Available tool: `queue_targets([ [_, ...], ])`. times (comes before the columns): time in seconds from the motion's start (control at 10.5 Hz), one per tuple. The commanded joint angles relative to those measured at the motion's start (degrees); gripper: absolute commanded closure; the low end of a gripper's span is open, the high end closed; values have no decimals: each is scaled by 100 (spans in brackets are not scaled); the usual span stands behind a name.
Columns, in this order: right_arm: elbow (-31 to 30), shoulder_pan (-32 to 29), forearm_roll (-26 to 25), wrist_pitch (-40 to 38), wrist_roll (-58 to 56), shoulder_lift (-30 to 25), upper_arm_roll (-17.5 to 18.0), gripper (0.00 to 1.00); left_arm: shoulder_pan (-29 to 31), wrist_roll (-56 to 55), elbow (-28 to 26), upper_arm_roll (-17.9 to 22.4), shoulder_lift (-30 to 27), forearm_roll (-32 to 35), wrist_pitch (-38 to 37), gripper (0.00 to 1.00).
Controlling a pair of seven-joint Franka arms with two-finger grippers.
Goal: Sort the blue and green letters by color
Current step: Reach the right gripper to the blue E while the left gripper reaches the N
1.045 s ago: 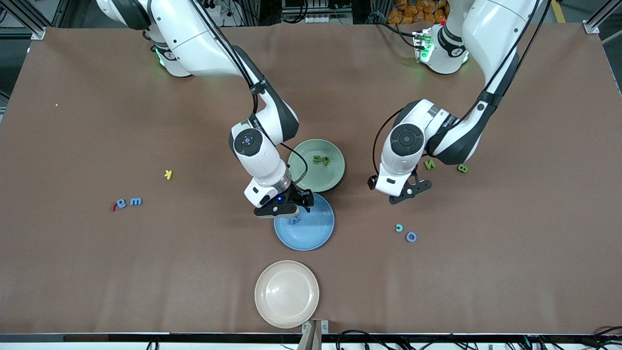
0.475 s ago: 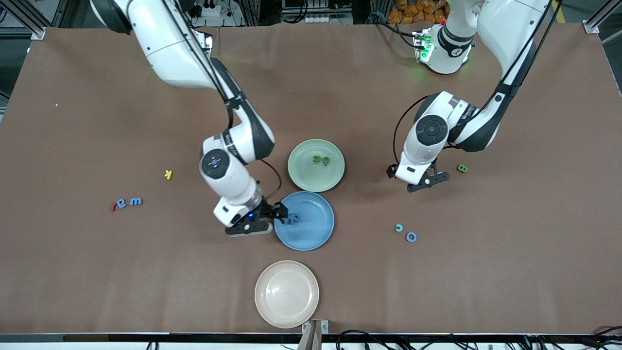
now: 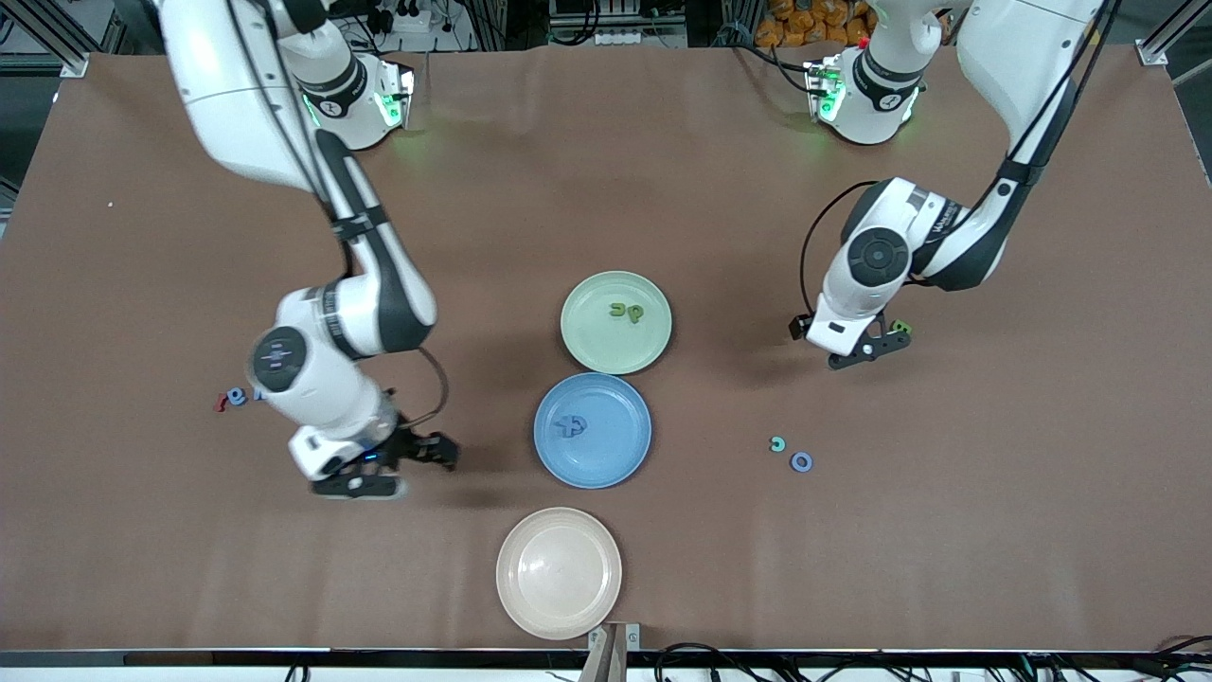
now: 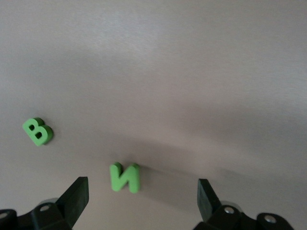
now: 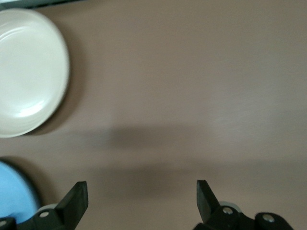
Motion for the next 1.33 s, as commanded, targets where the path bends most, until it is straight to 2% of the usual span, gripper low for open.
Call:
queue_targets([
  [0.0,-425,-359,42,-164,-658,-372,-473,0,641,421,-1059,-109,-602,135,1008,0],
  [0.38,-452,-649,60,-427,-767,-381,-1037,0,678,-50,-1159,-109,-516,118,1029,0],
  [0.48,-452,-658,121,-794,-575,-398,-1238,0,678,-139,-1150,-109,-489,118,1046,0],
  [0.67,-443,-702,121,-1497,537,-495,-1556,0,669,-402,-1150,-109,-375,100,1256,0],
  [0.86,-452,-755,113,-1868,1540,-565,-1828,0,651,-632,-1150,-109,-270,100,1371,0],
  [1.24,-452,-781,-36,-1949,4562,-487,-1873,0,607,-852,-1185,-109,-85,100,1608,0],
])
